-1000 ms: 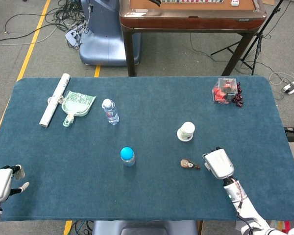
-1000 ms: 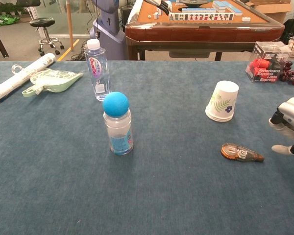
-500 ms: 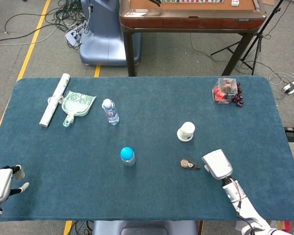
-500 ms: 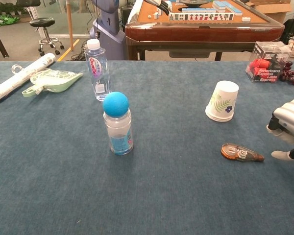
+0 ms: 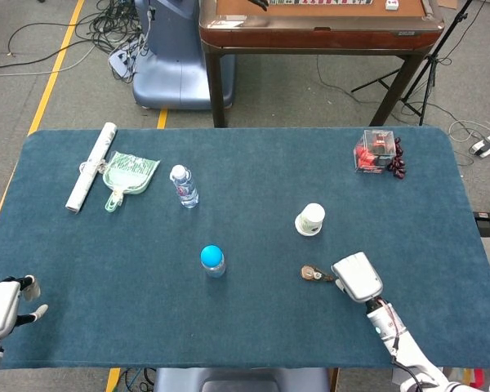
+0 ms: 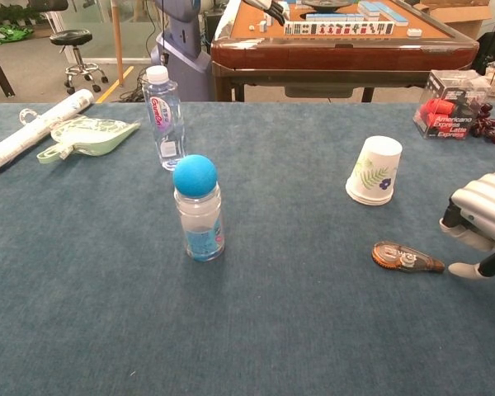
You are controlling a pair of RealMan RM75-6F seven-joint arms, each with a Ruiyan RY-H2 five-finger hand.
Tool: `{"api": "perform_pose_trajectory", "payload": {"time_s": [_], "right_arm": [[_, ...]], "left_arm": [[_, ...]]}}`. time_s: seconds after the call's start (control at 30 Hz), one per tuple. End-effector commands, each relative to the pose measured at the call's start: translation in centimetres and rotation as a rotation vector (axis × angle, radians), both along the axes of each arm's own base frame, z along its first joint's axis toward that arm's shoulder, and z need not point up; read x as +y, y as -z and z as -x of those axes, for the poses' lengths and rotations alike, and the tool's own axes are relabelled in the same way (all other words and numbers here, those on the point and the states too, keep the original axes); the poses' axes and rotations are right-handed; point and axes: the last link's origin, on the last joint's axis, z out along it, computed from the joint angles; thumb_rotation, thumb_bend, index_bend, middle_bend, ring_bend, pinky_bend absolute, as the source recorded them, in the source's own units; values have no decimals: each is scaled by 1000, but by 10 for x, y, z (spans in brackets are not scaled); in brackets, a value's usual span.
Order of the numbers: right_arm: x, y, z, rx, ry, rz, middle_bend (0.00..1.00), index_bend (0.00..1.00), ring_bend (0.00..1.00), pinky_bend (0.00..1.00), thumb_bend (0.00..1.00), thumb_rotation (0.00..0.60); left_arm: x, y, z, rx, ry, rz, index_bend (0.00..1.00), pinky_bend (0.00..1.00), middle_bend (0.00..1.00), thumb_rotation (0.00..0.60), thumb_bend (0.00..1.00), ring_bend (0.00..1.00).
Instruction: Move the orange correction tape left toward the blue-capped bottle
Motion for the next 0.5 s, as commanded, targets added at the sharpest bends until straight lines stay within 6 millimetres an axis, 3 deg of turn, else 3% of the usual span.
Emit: {"api": "perform_pose_trajectory", "payload": {"time_s": [0.03, 0.5], "right_arm": [[-2, 2, -1, -6, -1, 1, 1000, 1000, 1000, 926, 0, 600], [-10, 15, -11, -35, -21, -6, 1000, 1000, 1000, 925, 0, 600]], "left_arm": [[0, 0, 0, 0, -1, 0, 630, 726, 625, 600, 21, 548], [0, -1, 0, 1, -5, 2, 630, 726, 625, 600, 22, 548]]}}
